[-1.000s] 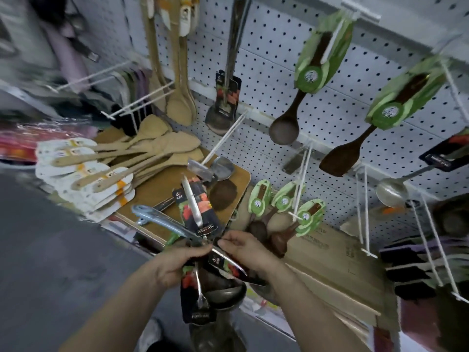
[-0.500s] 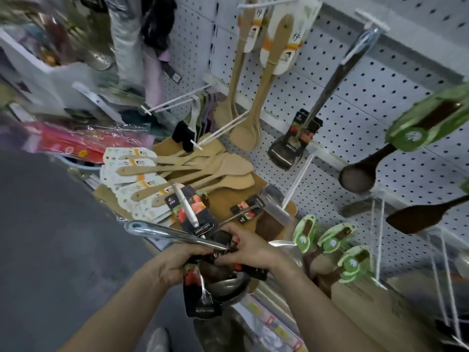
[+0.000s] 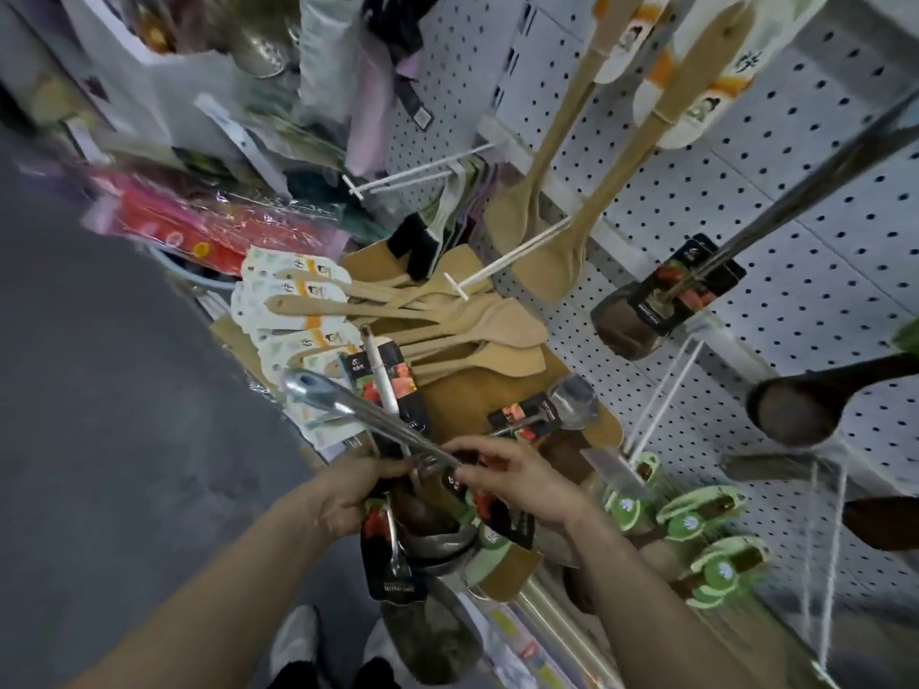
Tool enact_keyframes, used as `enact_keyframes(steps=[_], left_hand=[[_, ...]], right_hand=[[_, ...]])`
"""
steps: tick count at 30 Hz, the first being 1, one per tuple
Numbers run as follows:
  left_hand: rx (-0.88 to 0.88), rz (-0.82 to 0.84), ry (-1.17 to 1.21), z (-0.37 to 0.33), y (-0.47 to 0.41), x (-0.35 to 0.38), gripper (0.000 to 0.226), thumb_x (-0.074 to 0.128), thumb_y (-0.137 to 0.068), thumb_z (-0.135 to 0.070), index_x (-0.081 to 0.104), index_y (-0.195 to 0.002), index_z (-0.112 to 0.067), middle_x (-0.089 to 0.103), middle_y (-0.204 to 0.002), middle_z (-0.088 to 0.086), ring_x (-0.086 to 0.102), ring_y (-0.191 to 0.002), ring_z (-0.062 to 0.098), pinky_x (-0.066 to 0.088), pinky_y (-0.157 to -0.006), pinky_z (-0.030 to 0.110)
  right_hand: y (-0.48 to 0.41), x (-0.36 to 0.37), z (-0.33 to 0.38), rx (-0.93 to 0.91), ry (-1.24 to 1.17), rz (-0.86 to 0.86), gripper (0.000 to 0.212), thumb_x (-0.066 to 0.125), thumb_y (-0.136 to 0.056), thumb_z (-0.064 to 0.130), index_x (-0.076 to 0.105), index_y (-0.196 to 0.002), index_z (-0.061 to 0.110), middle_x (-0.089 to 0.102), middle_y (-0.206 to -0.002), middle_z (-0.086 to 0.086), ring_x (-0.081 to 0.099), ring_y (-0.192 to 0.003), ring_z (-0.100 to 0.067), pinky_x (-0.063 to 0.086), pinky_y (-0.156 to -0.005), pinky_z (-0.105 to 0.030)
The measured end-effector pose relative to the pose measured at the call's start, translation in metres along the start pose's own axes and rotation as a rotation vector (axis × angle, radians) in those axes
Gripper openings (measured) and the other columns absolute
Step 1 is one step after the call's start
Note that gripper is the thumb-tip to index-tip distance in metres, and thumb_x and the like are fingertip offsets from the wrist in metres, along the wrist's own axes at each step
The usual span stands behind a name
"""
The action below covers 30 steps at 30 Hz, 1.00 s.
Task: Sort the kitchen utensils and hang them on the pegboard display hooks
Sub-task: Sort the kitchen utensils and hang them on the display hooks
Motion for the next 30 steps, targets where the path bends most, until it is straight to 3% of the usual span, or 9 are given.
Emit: enact_keyframes(steps=[3,6,10,13,17,21,25,27,30], left_hand=[[0.039,-0.009,0.021,0.000,-0.001,-0.002,0.032,0.066,-0.076,0.002,0.063,-0.107,-0.001,0.070,-0.094,0.022,0.069,-0.076,0.032,0.058,-0.068,0.047],[0.066,-0.027,0.021,0.003,0.002,-0.007,0.048,0.070,-0.069,-0.001,0.060,-0.117,-0.002,0.069,-0.099,0.023,0.068,-0.083,0.032,0.053,-0.082,0.050],[0.102,0.010,0.089,0.009,0.014,-0.011,0.033,0.062,-0.079,0.004,0.059,-0.110,-0.007,0.069,-0.087,0.018,0.069,-0.068,0.025,0.059,-0.056,0.036],[0.156,0.025,0.164,0.007,0.022,-0.016,0.039,0.062,-0.077,0.001,0.057,-0.115,-0.003,0.069,-0.095,0.019,0.071,-0.078,0.026,0.061,-0.068,0.039],[0.232,0.026,0.249,-0.007,0.031,-0.019,0.037,0.058,-0.079,0.001,0.056,-0.116,-0.004,0.066,-0.101,0.019,0.072,-0.082,0.026,0.060,-0.067,0.038],[0.271,0.045,0.345,-0.021,0.029,-0.018,0.029,0.055,-0.083,0.000,0.057,-0.111,-0.007,0.066,-0.102,0.016,0.071,-0.086,0.025,0.059,-0.075,0.042],[0.280,0.027,0.380,-0.022,0.018,-0.015,0.026,0.055,-0.085,-0.001,0.058,-0.110,-0.010,0.063,-0.106,0.010,0.070,-0.092,0.024,0.059,-0.074,0.039],[0.269,0.026,0.385,-0.021,0.012,-0.011,0.029,0.056,-0.084,-0.002,0.056,-0.112,-0.008,0.060,-0.114,0.014,0.071,-0.093,0.024,0.059,-0.073,0.039],[0.249,0.030,0.346,-0.019,0.007,-0.002,0.041,0.057,-0.082,-0.003,0.051,-0.123,-0.006,0.056,-0.124,0.020,0.071,-0.092,0.026,0.059,-0.070,0.039]], right_hand=[[-0.009,-0.020,0.001,-0.044,-0.019,-0.169,0.028,0.064,-0.093,0.015,0.067,-0.117,0.029,0.065,-0.078,0.020,0.060,-0.071,-0.007,0.053,-0.071,-0.022],[-0.026,-0.053,-0.014,-0.066,0.070,-0.463,0.023,0.063,-0.094,0.020,0.065,-0.109,0.037,0.066,-0.087,0.006,0.063,-0.071,-0.009,0.055,-0.071,-0.032],[-0.041,-0.094,-0.041,0.003,0.454,-0.695,0.024,0.059,-0.096,0.026,0.060,-0.116,0.039,0.061,-0.112,-0.002,0.056,-0.102,-0.020,0.046,-0.091,-0.039],[-0.045,-0.106,-0.054,-0.016,0.634,-0.641,0.025,0.059,-0.095,0.024,0.060,-0.118,0.033,0.061,-0.106,-0.002,0.056,-0.100,-0.021,0.046,-0.089,-0.044],[-0.051,-0.098,-0.061,-0.135,0.912,-0.438,0.025,0.068,-0.090,0.024,0.066,-0.113,0.031,0.060,-0.092,-0.001,0.058,-0.091,-0.023,0.045,-0.079,-0.040],[-0.066,-0.080,-0.056,-0.122,1.160,-0.166,0.024,0.055,-0.096,0.033,0.059,-0.120,0.039,0.052,-0.105,0.005,0.047,-0.107,-0.019,0.036,-0.093,-0.039],[-0.084,-0.064,-0.050,-0.089,1.335,-0.146,0.035,0.047,-0.100,0.025,0.052,-0.133,0.035,0.049,-0.126,-0.003,0.039,-0.124,-0.028,0.027,-0.104,-0.041],[-0.089,-0.054,-0.056,-0.065,1.280,-0.133,0.043,0.048,-0.099,0.022,0.047,-0.141,0.031,0.044,-0.143,-0.008,0.037,-0.132,-0.031,0.027,-0.111,-0.042],[-0.076,-0.034,-0.040,-0.136,0.638,-0.252,0.030,0.054,-0.099,0.022,0.060,-0.128,0.026,0.055,-0.131,-0.002,0.049,-0.118,-0.015,0.040,-0.102,-0.034]])
Point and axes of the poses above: each hand's wrist, its own y-axis away from the middle knuckle, its own x-axis out of the palm, z = x × y, the point moved 7 cm from there along -y, towards the middle knuckle
